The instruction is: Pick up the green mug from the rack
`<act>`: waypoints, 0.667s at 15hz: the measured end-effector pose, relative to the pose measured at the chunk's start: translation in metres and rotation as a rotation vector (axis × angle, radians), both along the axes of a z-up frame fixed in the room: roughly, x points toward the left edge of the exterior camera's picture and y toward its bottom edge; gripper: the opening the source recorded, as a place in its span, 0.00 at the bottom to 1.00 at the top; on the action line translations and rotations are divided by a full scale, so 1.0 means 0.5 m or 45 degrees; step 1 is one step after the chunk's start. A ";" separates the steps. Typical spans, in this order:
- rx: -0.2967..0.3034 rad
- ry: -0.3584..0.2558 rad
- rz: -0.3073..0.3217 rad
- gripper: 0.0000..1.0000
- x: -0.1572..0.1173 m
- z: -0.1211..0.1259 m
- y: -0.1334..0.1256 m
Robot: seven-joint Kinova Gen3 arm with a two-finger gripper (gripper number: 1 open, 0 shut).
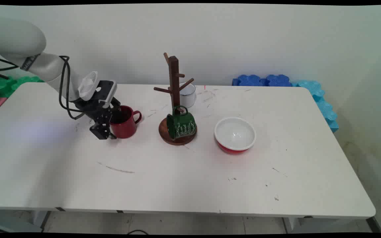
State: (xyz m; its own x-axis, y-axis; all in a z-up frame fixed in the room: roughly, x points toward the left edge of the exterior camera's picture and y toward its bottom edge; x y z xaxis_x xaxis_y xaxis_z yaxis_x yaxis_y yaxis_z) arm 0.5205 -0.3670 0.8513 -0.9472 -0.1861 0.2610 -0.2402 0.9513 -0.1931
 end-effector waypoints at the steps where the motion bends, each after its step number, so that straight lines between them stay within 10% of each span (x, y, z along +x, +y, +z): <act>1: -0.003 0.001 0.002 1.00 0.000 0.002 0.001; 10: -0.053 0.048 0.065 1.00 -0.001 0.044 0.024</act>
State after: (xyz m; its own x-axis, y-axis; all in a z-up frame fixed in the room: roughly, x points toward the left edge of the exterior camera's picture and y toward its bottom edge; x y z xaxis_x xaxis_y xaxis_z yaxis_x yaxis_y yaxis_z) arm 0.5200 -0.3549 0.8734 -0.9261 -0.2221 0.3049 -0.2960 0.9289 -0.2224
